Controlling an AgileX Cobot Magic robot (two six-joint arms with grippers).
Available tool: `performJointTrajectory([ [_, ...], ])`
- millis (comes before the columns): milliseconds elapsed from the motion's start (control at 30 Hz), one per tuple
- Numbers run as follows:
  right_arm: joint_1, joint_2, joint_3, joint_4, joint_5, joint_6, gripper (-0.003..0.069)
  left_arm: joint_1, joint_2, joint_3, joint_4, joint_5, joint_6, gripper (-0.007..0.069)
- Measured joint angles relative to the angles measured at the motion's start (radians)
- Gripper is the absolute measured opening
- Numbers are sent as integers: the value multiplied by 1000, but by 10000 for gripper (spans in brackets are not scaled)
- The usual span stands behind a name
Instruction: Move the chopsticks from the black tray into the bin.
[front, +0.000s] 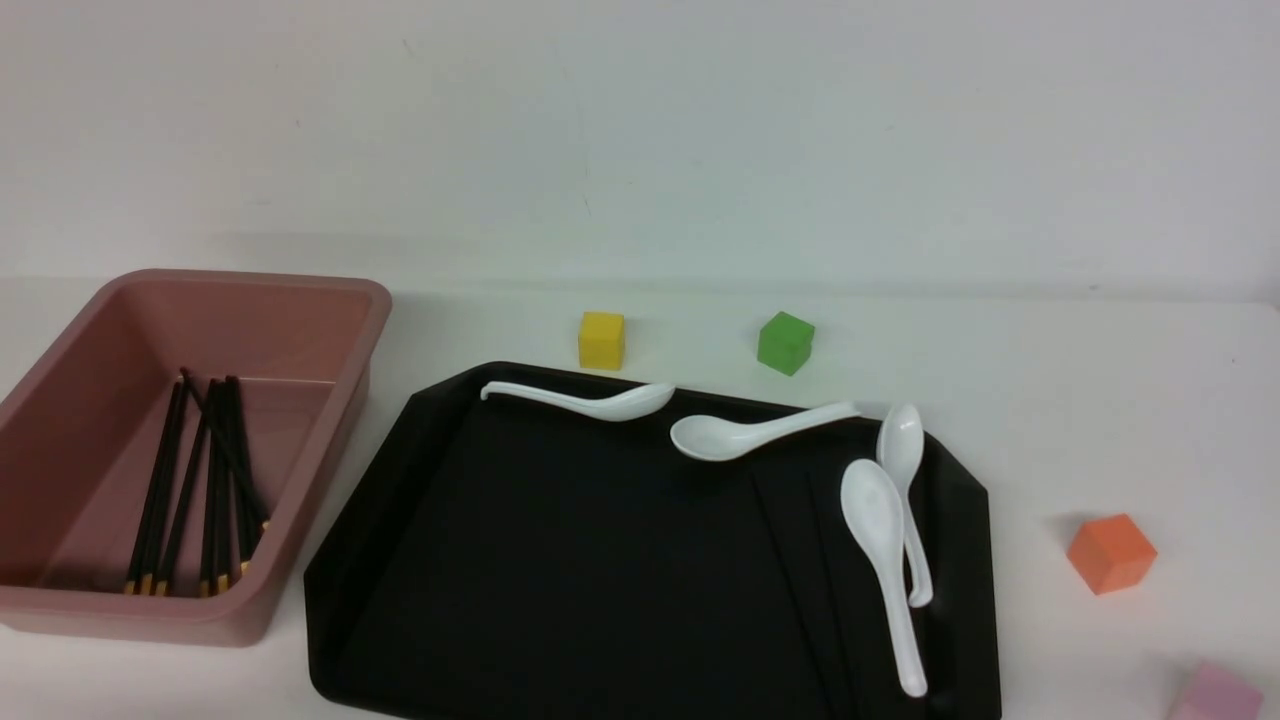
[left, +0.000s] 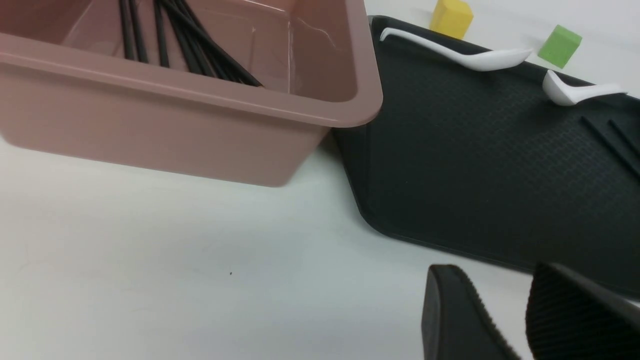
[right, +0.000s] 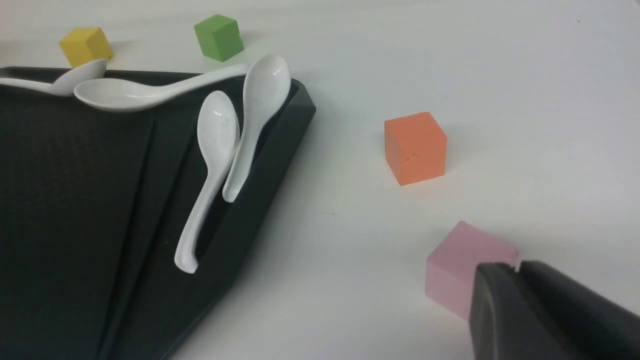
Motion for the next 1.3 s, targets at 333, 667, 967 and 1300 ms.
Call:
performJointTrajectory([
  [333, 0, 0, 0, 0, 0, 0, 83, 0, 0, 0, 0, 0, 0, 237],
  [667, 0, 0, 0, 0, 0, 0, 99, 0, 0, 0, 0, 0, 0, 238],
  [967, 0, 0, 0, 0, 0, 0, 110, 0, 0, 0, 0, 0, 0, 238],
  [1300, 0, 0, 0, 0, 0, 0, 122, 0, 0, 0, 0, 0, 0, 238],
])
